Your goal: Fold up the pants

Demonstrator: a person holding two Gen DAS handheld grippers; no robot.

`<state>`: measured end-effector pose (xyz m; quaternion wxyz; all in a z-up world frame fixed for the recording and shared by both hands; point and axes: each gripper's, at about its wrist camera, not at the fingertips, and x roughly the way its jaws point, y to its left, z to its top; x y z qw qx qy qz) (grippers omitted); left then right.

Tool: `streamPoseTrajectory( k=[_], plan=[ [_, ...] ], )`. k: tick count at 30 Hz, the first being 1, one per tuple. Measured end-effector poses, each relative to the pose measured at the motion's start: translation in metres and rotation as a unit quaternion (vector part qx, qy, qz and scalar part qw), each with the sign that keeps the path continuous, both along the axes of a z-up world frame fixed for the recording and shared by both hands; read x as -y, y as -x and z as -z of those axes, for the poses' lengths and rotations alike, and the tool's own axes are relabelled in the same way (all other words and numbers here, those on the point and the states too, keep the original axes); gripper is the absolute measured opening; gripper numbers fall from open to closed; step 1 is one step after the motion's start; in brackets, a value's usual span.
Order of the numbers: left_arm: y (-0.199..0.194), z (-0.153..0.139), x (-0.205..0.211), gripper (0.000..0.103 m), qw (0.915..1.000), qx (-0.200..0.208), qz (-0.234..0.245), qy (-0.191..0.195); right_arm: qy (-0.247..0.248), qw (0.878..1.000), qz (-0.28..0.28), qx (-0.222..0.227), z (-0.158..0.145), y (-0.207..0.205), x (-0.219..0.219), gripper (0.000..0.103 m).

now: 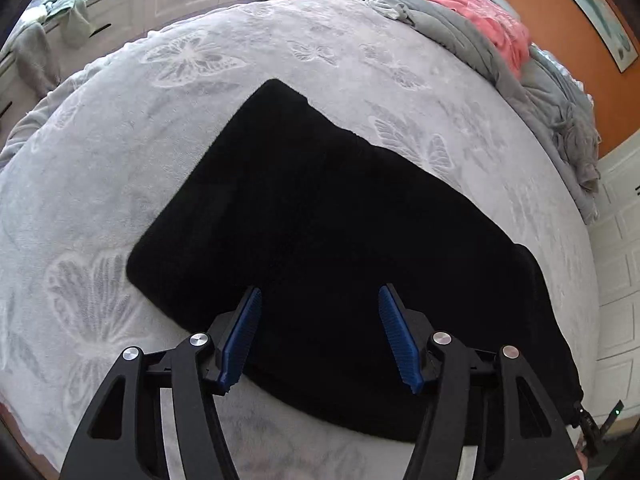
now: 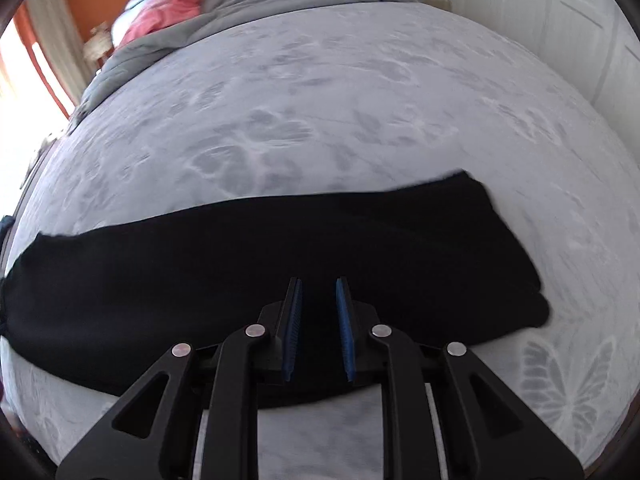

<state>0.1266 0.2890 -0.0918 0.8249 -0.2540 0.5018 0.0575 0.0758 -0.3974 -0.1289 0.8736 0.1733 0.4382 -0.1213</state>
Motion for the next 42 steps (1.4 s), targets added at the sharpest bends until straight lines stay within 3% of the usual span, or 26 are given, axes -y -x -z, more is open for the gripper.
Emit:
streamPoseTrajectory(
  k=[2, 3, 4, 5, 7, 11, 14, 15, 16, 17, 19, 21, 24, 26, 27, 28, 36, 39, 42],
  plan=[
    [0.019, -0.018, -0.011, 0.065, 0.9994, 0.018, -0.002, 0.029, -0.028, 0.998, 0.04, 0.049, -0.008, 0.039, 0.039, 0.024],
    [0.029, -0.025, -0.019, 0.069, 0.9983, 0.034, -0.009, 0.047, -0.03, 0.996, 0.058, 0.058, -0.011, 0.056, 0.058, 0.035],
    [0.039, -0.031, -0.027, 0.08, 0.9967, 0.049, -0.021, 0.06, -0.03, 0.995, 0.072, 0.06, -0.011, 0.069, 0.07, 0.041],
    [0.049, -0.031, -0.036, 0.085, 0.9954, 0.056, -0.041, 0.066, -0.033, 0.994, 0.085, 0.061, -0.009, 0.078, 0.081, 0.042],
    [0.062, -0.019, -0.047, 0.085, 0.9923, 0.046, -0.08, 0.083, -0.039, 0.993, 0.096, 0.059, -0.002, 0.084, 0.096, 0.042],
    [0.07, 0.018, -0.05, 0.085, 0.9829, 0.011, -0.115, 0.143, -0.022, 0.995, 0.073, 0.071, -0.004, 0.058, 0.098, 0.042],
    [0.069, 0.019, -0.042, 0.085, 0.9855, 0.015, -0.123, 0.116, 0.021, 0.998, 0.034, 0.045, -0.005, 0.015, 0.085, 0.044],
    [0.067, 0.016, -0.037, 0.085, 0.9871, 0.016, -0.121, 0.104, 0.03, 0.999, 0.018, 0.03, 0.0, -0.001, 0.081, 0.043],
    [0.064, 0.014, -0.034, 0.085, 0.9883, 0.018, -0.117, 0.096, 0.034, 0.999, 0.001, 0.012, 0.007, -0.013, 0.077, 0.018],
    [0.062, 0.013, -0.032, 0.085, 0.9892, 0.016, -0.113, 0.091, 0.05, 0.999, -0.009, -0.007, 0.01, -0.022, 0.074, 0.007],
    [0.06, 0.014, -0.031, 0.085, 0.989, 0.012, -0.113, 0.095, 0.081, 0.996, -0.009, 0.028, -0.011, -0.022, 0.073, 0.007],
    [0.059, 0.015, -0.031, 0.085, 0.9886, 0.012, -0.114, 0.097, 0.077, 0.995, 0.002, 0.061, -0.021, -0.021, 0.086, 0.008],
    [0.055, 0.016, -0.027, 0.085, 0.9882, 0.016, -0.112, 0.104, 0.059, 0.998, 0.017, -0.011, 0.007, -0.03, 0.109, 0.017],
    [0.053, 0.017, -0.024, 0.085, 0.9867, 0.022, -0.108, 0.119, 0.064, 0.997, 0.039, 0.025, -0.004, -0.006, 0.106, 0.04],
    [0.054, 0.017, -0.024, 0.085, 0.9848, 0.029, -0.109, 0.132, 0.058, 0.996, 0.047, 0.043, -0.009, 0.009, 0.103, 0.058],
    [0.055, 0.017, -0.023, 0.085, 0.9831, 0.033, -0.11, 0.143, 0.052, 0.996, 0.05, 0.06, -0.011, 0.024, 0.1, 0.063],
    [0.076, 0.017, -0.034, 0.085, 0.9684, 0.076, -0.139, 0.193, -0.069, 0.994, 0.073, 0.049, 0.027, 0.082, 0.083, 0.067],
    [0.087, 0.014, -0.046, 0.085, 0.9677, 0.083, -0.147, 0.187, -0.077, 0.993, 0.067, 0.061, 0.03, 0.087, 0.067, 0.076],
    [0.083, 0.025, -0.055, 0.085, 0.9607, 0.077, -0.154, 0.218, -0.093, 0.991, 0.067, 0.071, 0.03, 0.077, 0.061, 0.076]
  ],
)
